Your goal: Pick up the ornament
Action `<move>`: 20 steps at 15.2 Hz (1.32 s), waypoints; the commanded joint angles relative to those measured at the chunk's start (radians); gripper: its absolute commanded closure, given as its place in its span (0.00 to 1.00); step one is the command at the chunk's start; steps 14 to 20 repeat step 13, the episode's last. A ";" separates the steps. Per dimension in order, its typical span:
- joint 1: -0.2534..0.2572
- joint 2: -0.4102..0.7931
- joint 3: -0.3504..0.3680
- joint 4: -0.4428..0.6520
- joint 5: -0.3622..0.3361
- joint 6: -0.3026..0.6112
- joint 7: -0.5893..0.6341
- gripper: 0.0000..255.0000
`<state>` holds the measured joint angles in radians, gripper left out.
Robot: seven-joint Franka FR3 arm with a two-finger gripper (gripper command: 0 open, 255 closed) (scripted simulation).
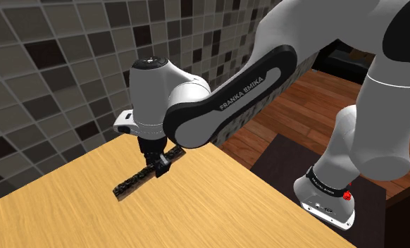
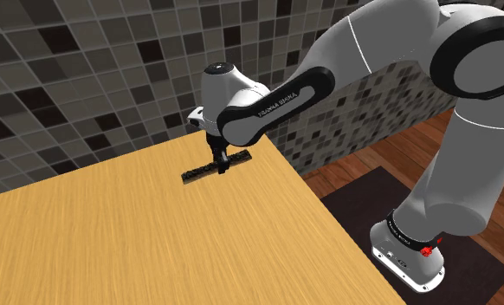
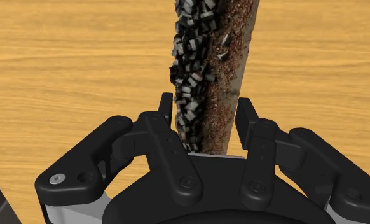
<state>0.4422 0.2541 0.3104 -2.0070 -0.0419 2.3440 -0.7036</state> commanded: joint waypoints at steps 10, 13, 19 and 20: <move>-0.008 -0.067 0.008 0.069 0.027 -0.133 -0.015 1.00; -0.008 -0.073 0.008 0.077 0.030 -0.147 -0.016 1.00; -0.008 -0.073 0.008 0.077 0.030 -0.147 -0.016 1.00; -0.008 -0.073 0.008 0.077 0.030 -0.147 -0.016 1.00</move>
